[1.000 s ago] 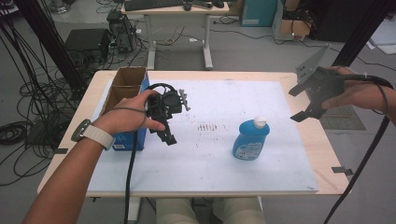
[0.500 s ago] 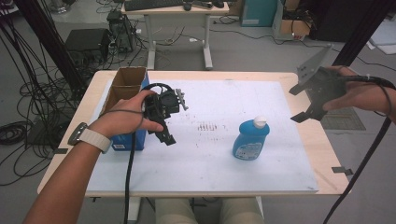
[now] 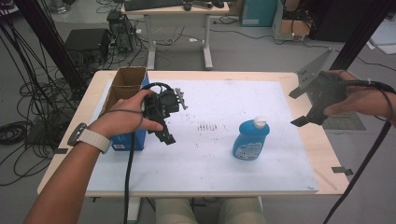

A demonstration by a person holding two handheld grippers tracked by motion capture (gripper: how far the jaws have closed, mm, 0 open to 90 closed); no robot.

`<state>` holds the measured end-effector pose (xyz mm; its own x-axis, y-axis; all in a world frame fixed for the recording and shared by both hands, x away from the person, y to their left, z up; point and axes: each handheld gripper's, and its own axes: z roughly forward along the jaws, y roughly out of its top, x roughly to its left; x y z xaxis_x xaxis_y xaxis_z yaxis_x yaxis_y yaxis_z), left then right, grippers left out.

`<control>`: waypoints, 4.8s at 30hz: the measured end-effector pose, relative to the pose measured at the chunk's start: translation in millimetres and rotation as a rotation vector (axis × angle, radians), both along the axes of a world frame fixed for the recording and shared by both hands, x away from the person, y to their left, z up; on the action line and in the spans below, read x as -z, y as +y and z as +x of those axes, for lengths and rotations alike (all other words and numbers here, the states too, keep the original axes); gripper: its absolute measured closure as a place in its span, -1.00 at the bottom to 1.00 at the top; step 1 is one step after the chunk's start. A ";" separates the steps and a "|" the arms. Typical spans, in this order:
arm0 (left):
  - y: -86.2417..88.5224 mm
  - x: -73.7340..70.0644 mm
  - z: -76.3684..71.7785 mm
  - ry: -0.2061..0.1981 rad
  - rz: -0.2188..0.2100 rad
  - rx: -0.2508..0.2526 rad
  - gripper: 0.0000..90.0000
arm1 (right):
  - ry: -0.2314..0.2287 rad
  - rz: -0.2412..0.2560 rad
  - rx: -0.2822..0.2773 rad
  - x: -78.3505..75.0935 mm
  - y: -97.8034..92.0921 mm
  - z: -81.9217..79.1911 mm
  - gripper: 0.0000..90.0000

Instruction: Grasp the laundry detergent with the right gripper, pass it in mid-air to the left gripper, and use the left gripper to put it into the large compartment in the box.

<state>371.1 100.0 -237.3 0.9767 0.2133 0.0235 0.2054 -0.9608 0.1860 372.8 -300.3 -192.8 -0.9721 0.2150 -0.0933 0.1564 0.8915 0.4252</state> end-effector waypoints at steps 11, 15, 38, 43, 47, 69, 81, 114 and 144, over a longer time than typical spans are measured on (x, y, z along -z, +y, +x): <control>-0.6 0.7 1.7 0.001 -0.008 -0.004 -0.83 | 0.010 0.023 -0.002 9.6 -4.3 -6.3 -0.89; -0.5 1.3 2.4 0.005 -0.005 -0.008 -0.83 | 0.015 0.045 -0.002 14.1 -4.4 -8.2 -0.89; 0.6 5.5 6.2 0.006 -0.015 -0.017 -0.83 | 0.051 0.132 0.017 59.7 -6.9 -8.4 -0.89; 0.3 5.7 6.3 0.001 -0.019 -0.016 -0.83 | 0.045 0.152 -0.005 69.6 -8.0 -5.2 -0.89; 0.0 5.9 6.7 0.007 -0.021 -0.020 -0.83 | 0.025 0.184 -0.032 76.9 -8.9 -2.3 -0.89; -0.9 5.6 8.5 0.006 -0.019 -0.025 -0.82 | 0.002 0.271 -0.044 106.9 -7.4 3.3 -0.86; -0.6 6.3 9.4 0.006 -0.021 -0.030 -0.82 | 0.020 0.272 -0.062 115.1 -10.0 5.7 -0.92; 0.0 8.3 8.9 0.002 -0.032 -0.039 -0.82 | 0.011 0.350 -0.059 132.6 -10.2 7.1 -0.91; 1.7 8.7 9.7 0.003 -0.035 -0.044 -0.82 | 0.013 0.365 -0.061 136.7 -9.6 7.3 -0.90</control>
<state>380.8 101.7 -246.0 0.9665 0.2565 0.0123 0.2477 -0.9438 0.2189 380.1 -309.9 -329.4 -0.9849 0.1731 -0.0086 0.1150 0.6897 0.7149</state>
